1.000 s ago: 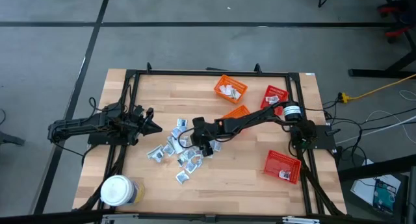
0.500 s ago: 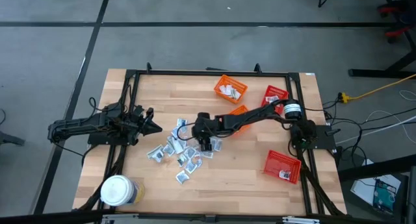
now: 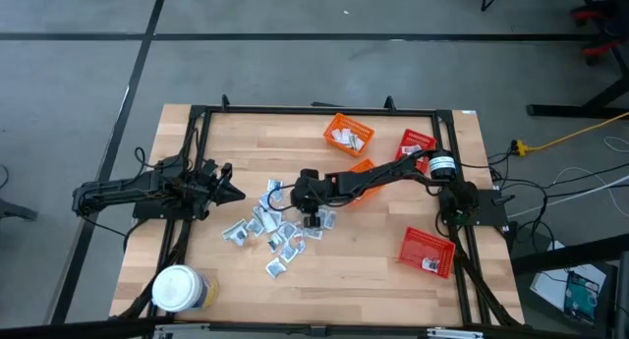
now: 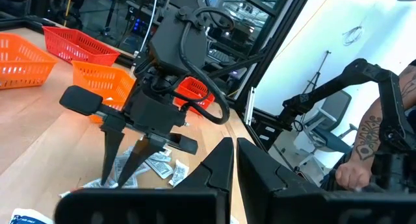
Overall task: Pick & Place First Aid Supplies
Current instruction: Put the orange ointment pack into the top red bin
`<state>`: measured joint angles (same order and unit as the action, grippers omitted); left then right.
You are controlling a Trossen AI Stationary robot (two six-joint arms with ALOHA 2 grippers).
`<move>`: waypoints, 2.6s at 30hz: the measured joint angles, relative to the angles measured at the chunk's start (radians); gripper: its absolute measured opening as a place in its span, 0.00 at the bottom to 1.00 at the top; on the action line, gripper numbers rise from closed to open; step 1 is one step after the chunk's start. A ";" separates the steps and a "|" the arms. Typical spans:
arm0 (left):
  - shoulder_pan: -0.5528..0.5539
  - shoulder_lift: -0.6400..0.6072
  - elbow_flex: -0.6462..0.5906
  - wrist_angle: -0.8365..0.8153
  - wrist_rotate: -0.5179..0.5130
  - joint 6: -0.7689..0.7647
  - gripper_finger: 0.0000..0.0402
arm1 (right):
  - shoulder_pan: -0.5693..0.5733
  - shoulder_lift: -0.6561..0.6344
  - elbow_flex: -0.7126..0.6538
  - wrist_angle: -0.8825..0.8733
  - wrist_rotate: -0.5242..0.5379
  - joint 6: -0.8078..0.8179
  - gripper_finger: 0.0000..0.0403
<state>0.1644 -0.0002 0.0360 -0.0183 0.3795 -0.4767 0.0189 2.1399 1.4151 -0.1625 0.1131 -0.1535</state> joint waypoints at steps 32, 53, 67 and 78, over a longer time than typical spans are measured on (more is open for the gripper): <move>0.000 0.000 0.000 0.000 0.000 0.000 0.04 | -0.019 -0.322 -0.003 -0.335 -0.129 0.091 0.00; 0.000 0.000 0.000 0.000 0.000 0.000 0.04 | -0.197 -0.934 -0.500 -0.439 0.114 0.338 0.00; 0.000 0.000 0.000 0.000 0.000 0.000 0.04 | -0.391 -1.109 -0.655 -0.628 0.167 0.497 0.00; 0.000 0.000 0.000 0.000 0.000 0.000 0.04 | -0.560 -1.109 -0.655 -0.766 0.132 0.485 0.01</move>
<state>0.1646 -0.0002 0.0357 -0.0181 0.3798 -0.4767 -0.5416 1.0306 0.7597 -0.9284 0.2454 0.3319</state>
